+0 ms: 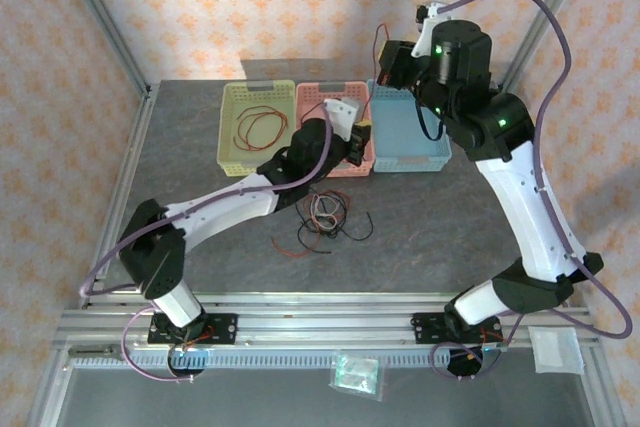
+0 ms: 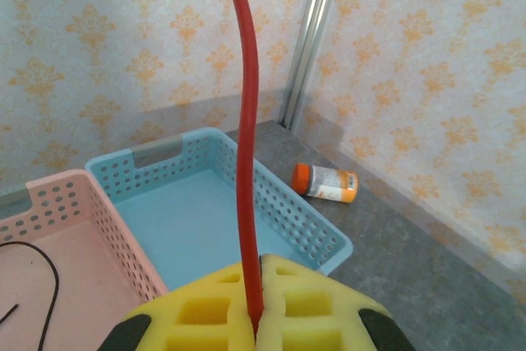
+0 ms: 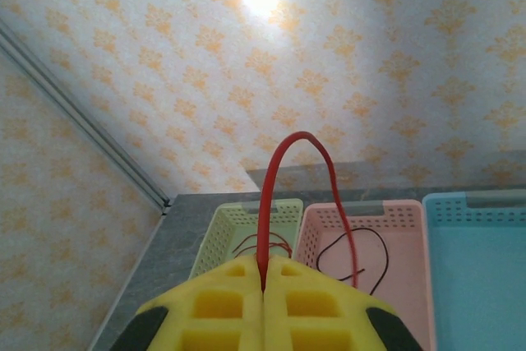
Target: Untangle the cables
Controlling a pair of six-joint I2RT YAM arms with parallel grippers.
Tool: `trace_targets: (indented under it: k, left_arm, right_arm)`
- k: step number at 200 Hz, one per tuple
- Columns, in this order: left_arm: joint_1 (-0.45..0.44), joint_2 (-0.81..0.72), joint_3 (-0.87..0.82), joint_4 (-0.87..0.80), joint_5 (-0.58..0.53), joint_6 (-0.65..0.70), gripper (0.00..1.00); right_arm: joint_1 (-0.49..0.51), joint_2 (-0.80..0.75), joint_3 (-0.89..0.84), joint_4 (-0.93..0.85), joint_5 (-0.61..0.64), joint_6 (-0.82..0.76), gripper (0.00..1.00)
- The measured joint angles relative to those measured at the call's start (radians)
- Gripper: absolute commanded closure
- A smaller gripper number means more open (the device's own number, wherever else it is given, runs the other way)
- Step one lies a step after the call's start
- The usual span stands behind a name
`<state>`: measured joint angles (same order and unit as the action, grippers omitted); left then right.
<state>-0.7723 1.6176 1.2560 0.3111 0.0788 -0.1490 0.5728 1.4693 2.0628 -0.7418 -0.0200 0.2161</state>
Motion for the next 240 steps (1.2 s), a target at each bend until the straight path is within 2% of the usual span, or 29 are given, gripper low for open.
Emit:
trace_targets:
  k: [35, 51, 87, 118, 160, 194, 240]
  left_arm:
    - [0.0, -0.144, -0.042, -0.111, 0.108, -0.043, 1.0]
    - [0.0, -0.211, -0.066, -0.163, 0.165, -0.063, 1.0]
    - [0.018, -0.323, -0.137, -0.263, 0.24, -0.121, 1.0]
    - [0.114, -0.366, -0.148, -0.309, 0.284, -0.181, 1.0]
    - [0.292, -0.364, -0.132, -0.387, 0.31, -0.221, 1.0]
    - [0.4, -0.319, -0.114, -0.432, 0.323, -0.236, 1.0]
    - [0.484, -0.212, -0.042, -0.488, 0.347, -0.236, 1.0]
  right_arm:
    - [0.0, -0.08, -0.117, 0.034, 0.019, -0.002, 0.53]
    - [0.0, -0.133, -0.193, 0.058, 0.043, -0.01, 0.43]
    - [0.0, -0.224, -0.346, 0.097, 0.085, -0.002, 0.35]
    - [0.0, -0.227, -0.395, 0.111, 0.089, 0.004, 0.3]
    - [0.0, -0.245, -0.472, 0.119, 0.081, 0.007, 0.06]
    - [0.0, -0.288, -0.507, 0.129, 0.084, 0.009, 0.03]
    - [0.0, -0.349, -0.517, 0.149, 0.1, 0.008, 0.02]
